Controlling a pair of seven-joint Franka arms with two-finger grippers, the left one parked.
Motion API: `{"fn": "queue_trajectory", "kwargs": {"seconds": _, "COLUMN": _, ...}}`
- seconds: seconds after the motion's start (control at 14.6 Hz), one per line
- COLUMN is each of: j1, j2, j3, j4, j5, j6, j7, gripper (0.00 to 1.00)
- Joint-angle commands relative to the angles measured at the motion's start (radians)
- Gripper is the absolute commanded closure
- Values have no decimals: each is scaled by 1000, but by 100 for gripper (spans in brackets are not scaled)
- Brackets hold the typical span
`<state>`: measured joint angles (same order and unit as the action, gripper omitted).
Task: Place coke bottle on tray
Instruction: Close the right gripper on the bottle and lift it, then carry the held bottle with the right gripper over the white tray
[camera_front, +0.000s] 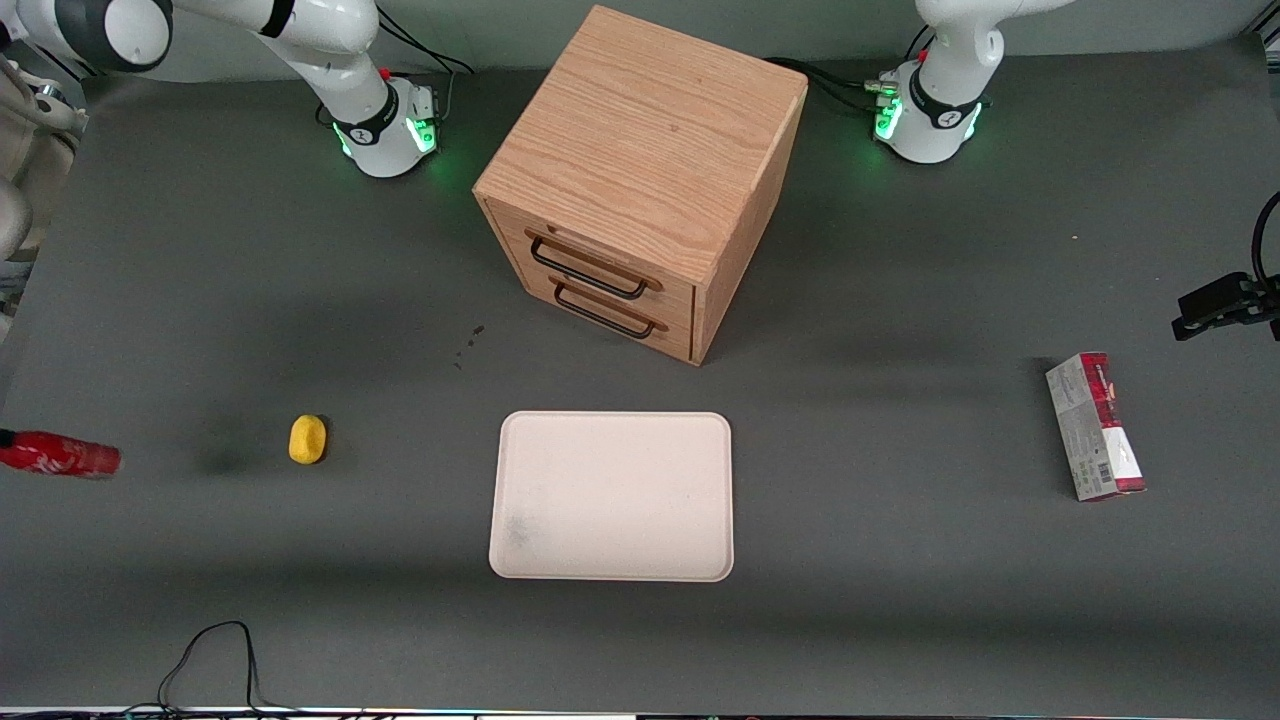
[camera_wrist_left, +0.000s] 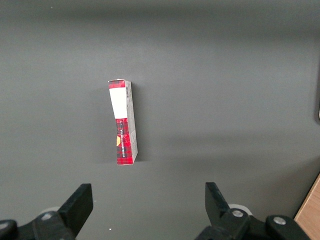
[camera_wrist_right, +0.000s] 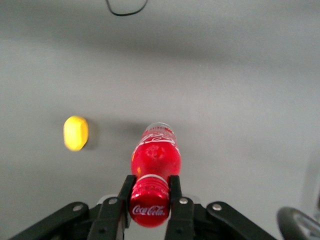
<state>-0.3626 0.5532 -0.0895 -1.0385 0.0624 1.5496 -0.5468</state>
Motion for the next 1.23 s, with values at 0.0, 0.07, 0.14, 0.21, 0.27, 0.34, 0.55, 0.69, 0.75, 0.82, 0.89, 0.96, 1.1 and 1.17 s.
{"fn": "queue_trajectory", "kwargs": {"seconds": 0.0, "j1": 4, "j2": -96, "j3": -10, "j4": 36, "j5": -27, "j6": -129, "j7": -70, "gripper": 100}}
{"fn": "queue_trajectory", "kwargs": {"seconds": 0.07, "j1": 4, "j2": -116, "j3": -12, "j4": 75, "j5": -36, "j6": -169, "j7": -77, "gripper": 100}}
{"fn": "queue_trajectory", "kwargs": {"seconds": 0.14, "j1": 4, "j2": -128, "j3": -10, "j4": 109, "j5": -38, "j6": -212, "j7": -79, "gripper": 100}}
{"fn": "queue_trajectory", "kwargs": {"seconds": 0.21, "j1": 4, "j2": -137, "j3": -7, "j4": 129, "j5": -38, "j6": -236, "j7": -79, "gripper": 100}}
{"fn": "queue_trajectory", "kwargs": {"seconds": 0.27, "j1": 13, "j2": -142, "j3": -4, "j4": 132, "j5": -38, "j6": -243, "j7": -78, "gripper": 100}}
{"fn": "queue_trajectory", "kwargs": {"seconds": 0.34, "j1": 45, "j2": -148, "j3": -4, "j4": 132, "j5": -38, "j6": -244, "j7": -70, "gripper": 100}}
{"fn": "queue_trajectory", "kwargs": {"seconds": 0.55, "j1": 190, "j2": -168, "j3": -6, "j4": 137, "j5": -39, "j6": -241, "j7": -30, "gripper": 100}}
{"fn": "queue_trajectory", "kwargs": {"seconds": 0.69, "j1": 308, "j2": -171, "j3": -4, "j4": 161, "j5": -38, "j6": -238, "j7": 56, "gripper": 100}}
{"fn": "queue_trajectory", "kwargs": {"seconds": 0.75, "j1": 371, "j2": -170, "j3": -4, "j4": 161, "j5": -39, "j6": -229, "j7": 103, "gripper": 100}}
{"fn": "queue_trajectory", "kwargs": {"seconds": 0.82, "j1": 436, "j2": -162, "j3": -4, "j4": 161, "j5": -39, "j6": -220, "j7": 182, "gripper": 100}}
{"fn": "queue_trajectory", "kwargs": {"seconds": 0.89, "j1": 495, "j2": -157, "j3": -3, "j4": 161, "j5": -39, "j6": -211, "j7": 280, "gripper": 100}}
{"fn": "queue_trajectory", "kwargs": {"seconds": 0.96, "j1": 560, "j2": -148, "j3": -3, "j4": 161, "j5": -39, "j6": -198, "j7": 380, "gripper": 100}}
{"fn": "queue_trajectory", "kwargs": {"seconds": 1.1, "j1": 710, "j2": -110, "j3": -3, "j4": 161, "j5": -39, "j6": -156, "j7": 630, "gripper": 100}}
{"fn": "queue_trajectory", "kwargs": {"seconds": 1.17, "j1": 762, "j2": -96, "j3": -4, "j4": 161, "j5": -39, "j6": -140, "j7": 703, "gripper": 100}}
